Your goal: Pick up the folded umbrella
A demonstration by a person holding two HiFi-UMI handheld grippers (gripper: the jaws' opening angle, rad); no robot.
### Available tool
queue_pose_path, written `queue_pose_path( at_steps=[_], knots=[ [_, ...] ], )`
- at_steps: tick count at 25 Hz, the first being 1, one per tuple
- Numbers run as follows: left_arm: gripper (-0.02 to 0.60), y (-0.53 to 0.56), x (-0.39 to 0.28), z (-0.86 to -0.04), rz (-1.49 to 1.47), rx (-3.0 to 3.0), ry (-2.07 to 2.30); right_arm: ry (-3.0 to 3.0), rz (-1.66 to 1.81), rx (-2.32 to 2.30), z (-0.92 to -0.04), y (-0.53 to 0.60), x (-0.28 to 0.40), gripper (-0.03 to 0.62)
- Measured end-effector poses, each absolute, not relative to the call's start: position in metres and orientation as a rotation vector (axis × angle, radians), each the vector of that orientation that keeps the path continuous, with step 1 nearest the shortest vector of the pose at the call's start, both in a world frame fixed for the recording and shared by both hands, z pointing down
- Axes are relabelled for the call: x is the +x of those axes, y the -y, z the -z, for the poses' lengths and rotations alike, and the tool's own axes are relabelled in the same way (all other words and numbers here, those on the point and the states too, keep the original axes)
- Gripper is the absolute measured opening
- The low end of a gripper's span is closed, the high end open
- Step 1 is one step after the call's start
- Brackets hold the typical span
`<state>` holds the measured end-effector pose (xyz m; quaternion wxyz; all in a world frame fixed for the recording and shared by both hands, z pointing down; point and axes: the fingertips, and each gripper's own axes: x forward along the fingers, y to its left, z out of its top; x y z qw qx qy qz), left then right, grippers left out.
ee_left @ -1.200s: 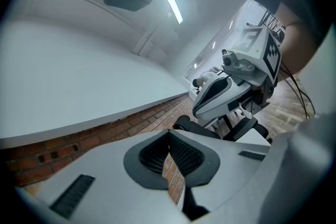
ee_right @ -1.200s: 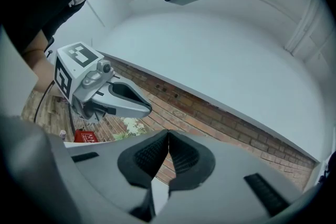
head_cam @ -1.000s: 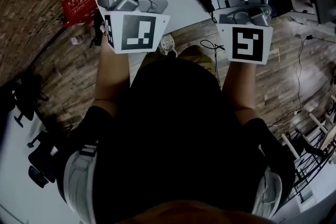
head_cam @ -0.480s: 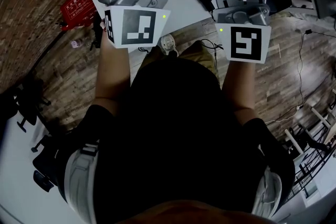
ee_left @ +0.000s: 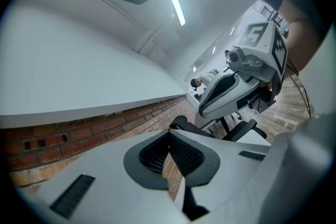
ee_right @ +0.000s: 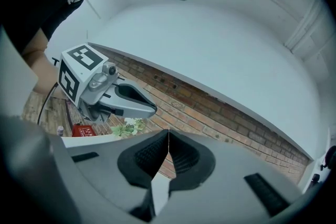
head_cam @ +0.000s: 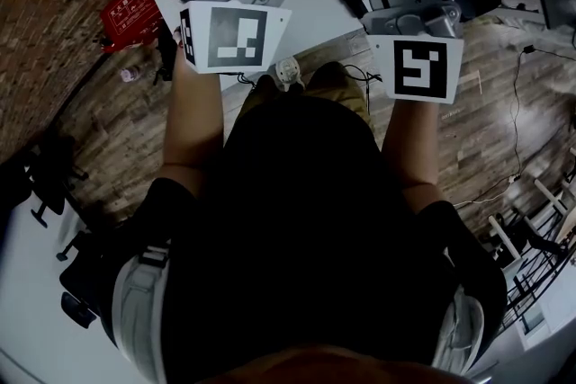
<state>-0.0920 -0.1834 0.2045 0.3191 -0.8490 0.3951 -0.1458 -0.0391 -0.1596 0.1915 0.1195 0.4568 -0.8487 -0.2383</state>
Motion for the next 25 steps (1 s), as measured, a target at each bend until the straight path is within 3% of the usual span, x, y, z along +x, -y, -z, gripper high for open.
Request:
queue_pose_path(
  at_steps=[25],
  knots=[
    [0.011,0.233,-0.063,-0.226,0.462,-2.249,-1.166,2.559,0.496,1.226,-0.242,0.222,-0.011,0.031]
  ],
)
